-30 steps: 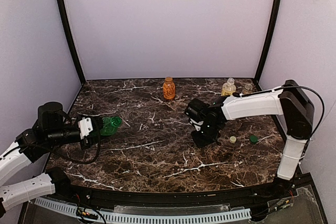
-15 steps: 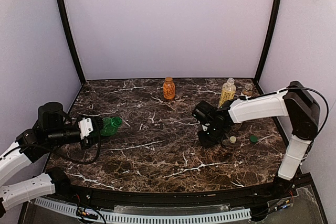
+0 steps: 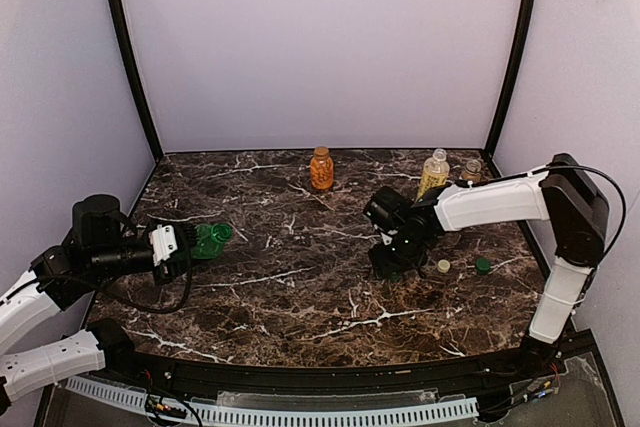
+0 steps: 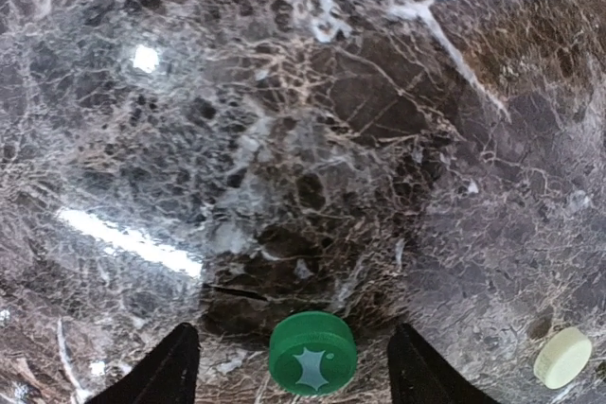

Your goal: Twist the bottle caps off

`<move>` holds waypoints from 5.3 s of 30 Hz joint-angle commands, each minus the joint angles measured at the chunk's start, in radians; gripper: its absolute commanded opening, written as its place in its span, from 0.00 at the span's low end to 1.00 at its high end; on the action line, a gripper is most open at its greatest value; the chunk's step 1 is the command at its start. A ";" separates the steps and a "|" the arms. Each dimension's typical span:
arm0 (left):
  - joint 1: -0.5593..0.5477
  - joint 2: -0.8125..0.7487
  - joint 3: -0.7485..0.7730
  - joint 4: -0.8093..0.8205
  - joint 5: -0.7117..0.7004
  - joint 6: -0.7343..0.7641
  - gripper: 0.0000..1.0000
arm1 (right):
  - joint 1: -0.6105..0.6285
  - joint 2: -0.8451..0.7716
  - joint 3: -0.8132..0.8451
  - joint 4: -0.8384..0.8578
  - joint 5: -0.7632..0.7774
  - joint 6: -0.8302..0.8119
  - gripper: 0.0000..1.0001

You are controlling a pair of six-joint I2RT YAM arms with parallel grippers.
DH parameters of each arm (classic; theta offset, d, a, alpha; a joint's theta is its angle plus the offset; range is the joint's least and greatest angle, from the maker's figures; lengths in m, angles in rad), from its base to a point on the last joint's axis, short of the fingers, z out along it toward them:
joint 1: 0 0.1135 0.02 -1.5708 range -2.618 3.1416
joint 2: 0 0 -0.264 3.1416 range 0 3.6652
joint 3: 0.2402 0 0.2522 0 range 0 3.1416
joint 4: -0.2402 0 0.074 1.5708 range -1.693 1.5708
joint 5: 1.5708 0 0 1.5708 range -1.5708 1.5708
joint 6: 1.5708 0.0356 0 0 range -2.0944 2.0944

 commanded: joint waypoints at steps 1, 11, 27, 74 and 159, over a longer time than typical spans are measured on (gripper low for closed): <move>0.007 -0.002 0.013 0.032 0.038 -0.076 0.11 | 0.005 -0.050 0.106 -0.033 -0.014 -0.060 0.74; 0.011 0.015 0.058 0.177 0.331 -0.342 0.11 | 0.263 -0.249 0.290 0.478 -0.458 -0.686 0.97; 0.011 0.036 0.099 0.185 0.519 -0.358 0.14 | 0.379 0.014 0.575 0.742 -0.821 -0.755 0.62; 0.059 -0.055 0.052 0.139 0.298 -0.314 0.99 | -0.187 -0.079 0.150 0.581 0.048 -0.279 0.00; 0.063 -0.048 0.021 0.177 0.328 -0.300 0.99 | -0.240 -0.152 -0.019 0.887 -0.047 -0.479 0.99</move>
